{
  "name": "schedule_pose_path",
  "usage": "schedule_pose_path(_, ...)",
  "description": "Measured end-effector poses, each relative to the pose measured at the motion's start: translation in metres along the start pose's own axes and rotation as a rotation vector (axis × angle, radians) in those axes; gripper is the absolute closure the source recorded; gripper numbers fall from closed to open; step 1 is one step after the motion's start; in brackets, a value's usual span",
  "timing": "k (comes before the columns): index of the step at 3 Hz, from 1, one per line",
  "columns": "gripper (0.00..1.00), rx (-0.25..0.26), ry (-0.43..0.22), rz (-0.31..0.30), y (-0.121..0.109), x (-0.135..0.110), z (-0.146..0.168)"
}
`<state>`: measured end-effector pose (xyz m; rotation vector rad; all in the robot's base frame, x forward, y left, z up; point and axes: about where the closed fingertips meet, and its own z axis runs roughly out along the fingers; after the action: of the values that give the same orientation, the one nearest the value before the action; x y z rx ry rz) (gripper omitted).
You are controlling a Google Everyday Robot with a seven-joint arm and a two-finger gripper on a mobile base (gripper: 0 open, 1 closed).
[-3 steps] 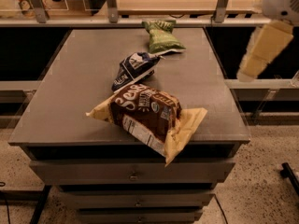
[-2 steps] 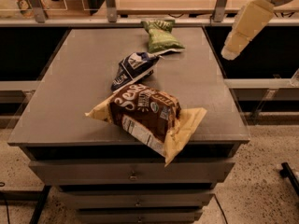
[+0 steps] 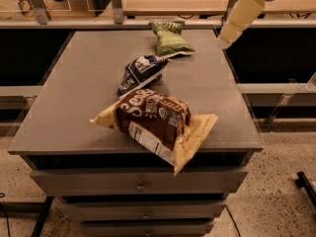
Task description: Pick green jalapeno chip bag
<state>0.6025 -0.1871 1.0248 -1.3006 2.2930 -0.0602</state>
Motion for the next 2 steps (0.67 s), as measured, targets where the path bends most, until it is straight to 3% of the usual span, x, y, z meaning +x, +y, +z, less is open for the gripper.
schedule_pose_path(1, 0.00, -0.058, -0.086, 0.063, 0.003, -0.032, 0.025)
schedule_pose_path(2, 0.00, -0.099, -0.198, 0.162, 0.011, -0.095, 0.060)
